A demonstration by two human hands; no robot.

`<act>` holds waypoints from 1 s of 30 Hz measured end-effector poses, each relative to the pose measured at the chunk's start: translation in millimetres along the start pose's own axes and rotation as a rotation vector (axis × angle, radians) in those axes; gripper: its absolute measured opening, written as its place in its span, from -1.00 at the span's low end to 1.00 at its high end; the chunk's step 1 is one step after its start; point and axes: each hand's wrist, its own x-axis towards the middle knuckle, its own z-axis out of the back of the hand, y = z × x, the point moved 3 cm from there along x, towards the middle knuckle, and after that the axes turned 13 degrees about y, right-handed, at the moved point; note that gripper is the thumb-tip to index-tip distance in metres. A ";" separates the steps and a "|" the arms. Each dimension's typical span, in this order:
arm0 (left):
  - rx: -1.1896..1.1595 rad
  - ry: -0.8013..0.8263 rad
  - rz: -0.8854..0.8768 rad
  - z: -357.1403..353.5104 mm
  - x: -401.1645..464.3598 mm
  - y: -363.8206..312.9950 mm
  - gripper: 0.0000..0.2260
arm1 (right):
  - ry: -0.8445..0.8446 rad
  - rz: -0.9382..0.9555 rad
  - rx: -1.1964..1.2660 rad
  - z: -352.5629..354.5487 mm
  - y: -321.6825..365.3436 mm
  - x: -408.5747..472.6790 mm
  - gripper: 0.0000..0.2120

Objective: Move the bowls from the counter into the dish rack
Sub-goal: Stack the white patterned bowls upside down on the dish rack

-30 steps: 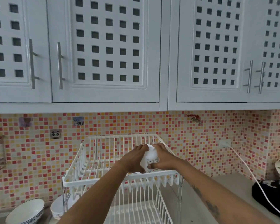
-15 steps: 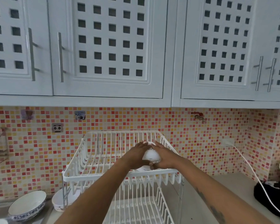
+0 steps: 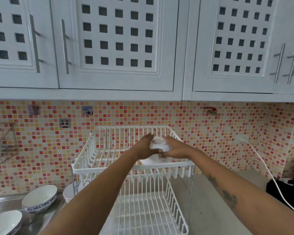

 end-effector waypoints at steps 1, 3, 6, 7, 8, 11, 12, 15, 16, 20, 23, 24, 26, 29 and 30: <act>-0.020 0.001 0.018 -0.1 -0.9 0.1 -0.24 | 0.011 -0.010 0.034 0.4 0.3 -0.9 -0.14; -0.055 -0.010 0.029 -1.4 -2.9 -0.3 -0.29 | 0.024 -0.013 0.107 -1.6 -1.6 -1.2 -0.25; -0.090 -0.025 0.038 -4.0 -5.4 -2.0 -0.29 | 0.000 0.012 0.165 -6.1 -7.0 0.3 -0.22; -0.091 -0.024 0.042 -4.4 -6.3 -2.9 -0.29 | 0.000 0.005 0.167 -6.0 -7.7 0.6 -0.22; -0.094 -0.015 0.046 -3.5 -8.2 -3.9 -0.29 | 0.004 0.011 0.159 -5.6 -8.3 2.2 -0.27; -0.145 0.037 0.045 9.2 -16.5 -1.8 -0.34 | 0.021 -0.020 0.106 -1.5 -2.8 1.4 -0.31; -0.147 0.036 0.039 17.5 -21.9 0.8 -0.35 | 0.010 -0.039 0.066 0.5 1.7 0.8 -0.25; -0.156 -0.047 0.033 51.7 -43.1 22.2 -0.38 | -0.160 0.007 0.067 12.4 43.2 -7.5 -0.24; -0.183 -0.098 0.033 64.4 -52.9 31.2 -0.41 | -0.215 0.054 0.122 14.2 62.3 -8.7 -0.30; -0.302 -0.320 0.019 109.9 -98.2 68.8 -0.70 | -0.370 0.328 0.272 0.9 154.7 -12.9 -0.71; -0.282 -0.417 0.049 130.4 -137.6 108.9 -0.81 | -0.252 0.499 0.412 -28.0 222.1 -10.1 -0.87; -0.286 -0.443 0.077 134.7 -151.3 125.3 -0.80 | -0.160 0.531 0.425 -42.0 242.3 -6.6 -0.86; -0.307 -0.468 0.140 140.1 -178.7 162.2 -0.79 | 0.123 0.535 0.359 -79.3 277.6 6.8 -0.85; -0.253 -0.430 0.249 138.6 -212.7 215.0 -0.80 | 0.554 0.496 0.216 -145.9 315.7 34.0 -0.80; -0.226 -0.415 0.273 136.0 -220.7 231.2 -0.83 | 0.605 0.477 0.178 -167.7 324.7 47.8 -0.77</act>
